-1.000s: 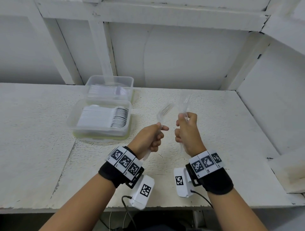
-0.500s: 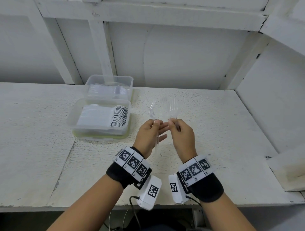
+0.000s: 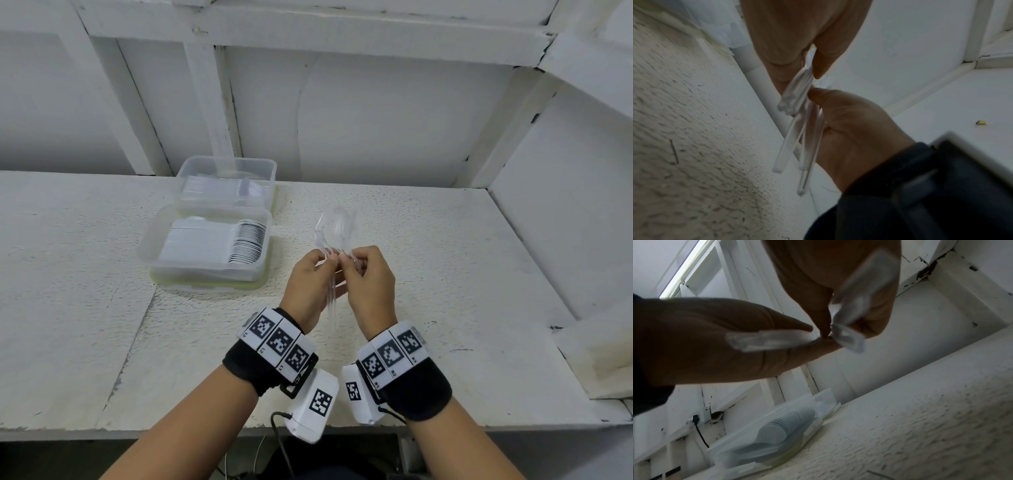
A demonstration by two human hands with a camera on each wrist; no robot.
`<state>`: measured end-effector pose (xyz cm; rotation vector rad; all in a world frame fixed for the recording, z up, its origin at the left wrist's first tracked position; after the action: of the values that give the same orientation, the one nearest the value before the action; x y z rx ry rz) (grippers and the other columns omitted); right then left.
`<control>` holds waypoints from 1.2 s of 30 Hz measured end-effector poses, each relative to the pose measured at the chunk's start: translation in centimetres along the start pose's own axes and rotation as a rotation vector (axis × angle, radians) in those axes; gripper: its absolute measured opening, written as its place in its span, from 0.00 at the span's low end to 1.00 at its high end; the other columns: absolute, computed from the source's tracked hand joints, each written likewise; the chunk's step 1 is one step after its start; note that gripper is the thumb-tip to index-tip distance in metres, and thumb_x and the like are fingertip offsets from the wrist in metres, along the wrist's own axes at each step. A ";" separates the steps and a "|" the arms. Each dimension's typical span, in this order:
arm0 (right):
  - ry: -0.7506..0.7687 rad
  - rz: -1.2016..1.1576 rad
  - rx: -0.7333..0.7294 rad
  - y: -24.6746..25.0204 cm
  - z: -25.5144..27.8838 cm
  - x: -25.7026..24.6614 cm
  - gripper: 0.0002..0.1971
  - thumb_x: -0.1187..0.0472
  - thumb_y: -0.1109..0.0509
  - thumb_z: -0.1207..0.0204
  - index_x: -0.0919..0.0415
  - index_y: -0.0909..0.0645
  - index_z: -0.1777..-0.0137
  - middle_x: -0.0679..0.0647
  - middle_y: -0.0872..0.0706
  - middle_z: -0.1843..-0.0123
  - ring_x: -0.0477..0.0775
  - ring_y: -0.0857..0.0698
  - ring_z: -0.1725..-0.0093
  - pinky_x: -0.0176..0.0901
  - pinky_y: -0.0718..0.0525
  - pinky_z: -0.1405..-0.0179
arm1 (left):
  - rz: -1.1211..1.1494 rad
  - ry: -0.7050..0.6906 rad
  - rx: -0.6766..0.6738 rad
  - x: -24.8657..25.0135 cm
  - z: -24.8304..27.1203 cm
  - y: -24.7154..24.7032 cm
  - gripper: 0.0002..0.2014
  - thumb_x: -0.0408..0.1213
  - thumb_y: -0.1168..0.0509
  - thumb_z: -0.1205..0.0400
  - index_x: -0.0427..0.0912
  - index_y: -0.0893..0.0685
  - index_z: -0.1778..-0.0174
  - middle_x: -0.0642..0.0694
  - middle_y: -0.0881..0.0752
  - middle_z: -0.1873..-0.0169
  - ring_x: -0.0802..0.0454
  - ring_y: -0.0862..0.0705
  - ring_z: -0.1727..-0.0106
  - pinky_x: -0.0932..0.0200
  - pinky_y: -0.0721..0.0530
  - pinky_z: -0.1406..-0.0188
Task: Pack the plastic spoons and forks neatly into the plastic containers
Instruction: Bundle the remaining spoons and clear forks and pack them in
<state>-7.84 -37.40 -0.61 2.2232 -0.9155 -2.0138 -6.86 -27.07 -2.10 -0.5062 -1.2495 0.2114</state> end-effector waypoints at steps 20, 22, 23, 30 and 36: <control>-0.056 0.081 -0.058 -0.6 0.1 -0.5 0.12 0.54 0.30 0.23 0.59 0.28 0.61 0.44 0.26 0.72 0.41 0.29 0.75 0.28 0.30 0.77 | 0.002 0.079 -0.018 -0.3 0.1 0.4 0.09 0.32 0.47 0.13 0.32 0.23 0.50 0.40 0.12 0.60 0.53 0.12 0.63 0.61 0.14 0.66; -0.070 0.031 -0.051 -0.8 0.2 -0.4 0.13 0.55 0.30 0.24 0.60 0.28 0.62 0.45 0.27 0.73 0.41 0.31 0.75 0.27 0.29 0.77 | -0.024 0.084 -0.007 -0.2 0.1 0.4 0.08 0.32 0.47 0.13 0.35 0.24 0.52 0.43 0.12 0.62 0.55 0.13 0.65 0.63 0.15 0.67; -0.076 0.010 -0.044 -0.9 0.3 -0.4 0.13 0.55 0.30 0.23 0.59 0.28 0.64 0.46 0.28 0.73 0.42 0.32 0.75 0.27 0.30 0.77 | -0.032 0.084 -0.001 -0.1 0.1 0.4 0.08 0.33 0.47 0.13 0.36 0.24 0.53 0.44 0.12 0.63 0.56 0.13 0.66 0.64 0.16 0.69; -0.054 -0.022 -0.049 -1.2 0.7 -0.8 0.14 0.54 0.33 0.21 0.63 0.26 0.63 0.47 0.28 0.73 0.42 0.32 0.74 0.26 0.29 0.75 | -0.076 0.099 0.036 -0.1 0.2 0.6 0.10 0.32 0.48 0.13 0.40 0.23 0.54 0.46 0.13 0.63 0.53 0.17 0.61 0.60 0.21 0.65; -0.074 0.000 -0.069 -1.1 0.5 -0.9 0.17 0.58 0.36 0.18 0.57 0.32 0.70 0.46 0.28 0.74 0.41 0.31 0.75 0.24 0.29 0.75 | -0.227 0.103 0.010 -0.6 0.2 0.8 0.08 0.30 0.45 0.14 0.38 0.22 0.46 0.47 0.13 0.56 0.53 0.18 0.57 0.57 0.23 0.59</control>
<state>-7.85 -35.94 -0.31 2.1267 -0.8387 -2.1071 -7.14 -26.61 -2.94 -0.3583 -1.1934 0.0000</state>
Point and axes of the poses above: each hand's wrist, its own z-axis away from the middle knuckle, its own y-axis out of the back of the hand, x = y × z, the point moved 8 cm from there along -z, towards the middle knuckle
